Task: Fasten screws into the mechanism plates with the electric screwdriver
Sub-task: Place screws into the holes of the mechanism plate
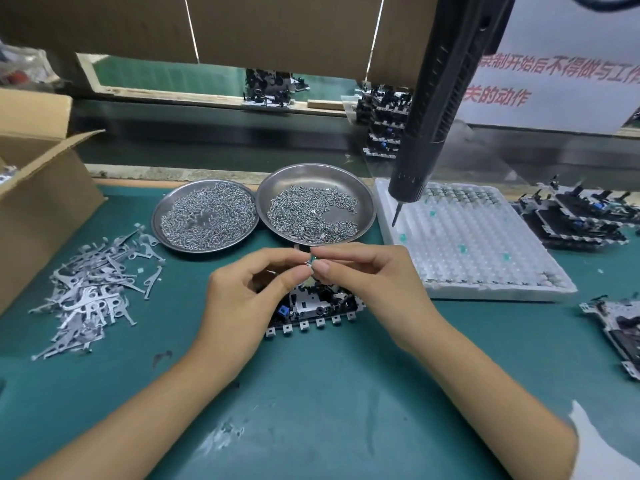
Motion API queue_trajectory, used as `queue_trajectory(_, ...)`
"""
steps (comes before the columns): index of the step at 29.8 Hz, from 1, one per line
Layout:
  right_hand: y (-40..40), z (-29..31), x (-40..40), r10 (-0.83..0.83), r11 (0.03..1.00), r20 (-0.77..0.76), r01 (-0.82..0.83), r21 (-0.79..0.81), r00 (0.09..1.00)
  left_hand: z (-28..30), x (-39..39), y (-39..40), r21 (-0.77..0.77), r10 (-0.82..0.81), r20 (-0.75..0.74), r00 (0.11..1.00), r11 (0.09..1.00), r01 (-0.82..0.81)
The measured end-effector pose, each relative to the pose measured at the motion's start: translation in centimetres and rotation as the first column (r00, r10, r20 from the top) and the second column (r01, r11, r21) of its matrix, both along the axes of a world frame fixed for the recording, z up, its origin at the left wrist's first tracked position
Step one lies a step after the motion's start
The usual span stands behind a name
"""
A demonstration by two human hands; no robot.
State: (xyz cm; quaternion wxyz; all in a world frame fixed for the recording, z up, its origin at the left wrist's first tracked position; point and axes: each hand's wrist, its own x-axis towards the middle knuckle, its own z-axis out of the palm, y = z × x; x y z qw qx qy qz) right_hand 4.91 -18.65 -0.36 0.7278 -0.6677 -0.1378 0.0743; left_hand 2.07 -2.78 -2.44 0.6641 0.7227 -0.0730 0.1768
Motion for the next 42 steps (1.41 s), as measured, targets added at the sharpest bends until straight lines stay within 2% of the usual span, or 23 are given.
queue_trajectory(4,0.1,-0.2,-0.1,-0.006,0.998,0.055,0.009,-0.063,0.998,0.0,0.0,-0.1,0.014,0.002,0.02,1.0,1.0,-0.002)
queue_trajectory(9,0.0,-0.6,-0.2,0.016,0.983,0.193,0.02,-0.182,0.981,-0.3,0.1,0.3,0.149,0.064,0.112,0.992,0.986,-0.08)
queue_trajectory(13,0.0,-0.5,-0.3,0.038,0.978,0.254,0.017,-0.209,0.967,-0.2,0.2,0.6,0.127,0.056,0.108,0.993,0.989,-0.07)
queue_trajectory(22,-0.5,-1.0,-0.3,0.046,0.948,0.387,0.082,-0.307,0.921,0.6,0.2,1.5,0.418,-0.032,0.149,0.988,0.908,-0.034)
queue_trajectory(26,-0.9,-1.6,-0.4,0.126,0.903,0.448,0.084,-0.421,0.885,0.9,-0.4,2.1,0.263,0.005,0.078,0.997,0.965,-0.026)
queue_trajectory(29,-0.7,-1.9,-0.5,0.227,0.856,0.56,0.111,-0.505,0.797,0.7,-0.9,2.3,0.195,0.068,0.038,0.997,0.978,-0.074)
queue_trajectory(33,-0.6,-2.1,-0.3,0.255,0.83,0.651,0.183,-0.526,0.715,0.3,-1.3,1.9,0.26,0.07,0.016,0.997,0.963,-0.071)
queue_trajectory(42,-0.5,-2.3,-0.2,0.278,0.806,0.716,0.251,-0.537,0.64,0.1,-1.4,1.8,0.361,0.091,0.045,0.995,0.927,-0.102)
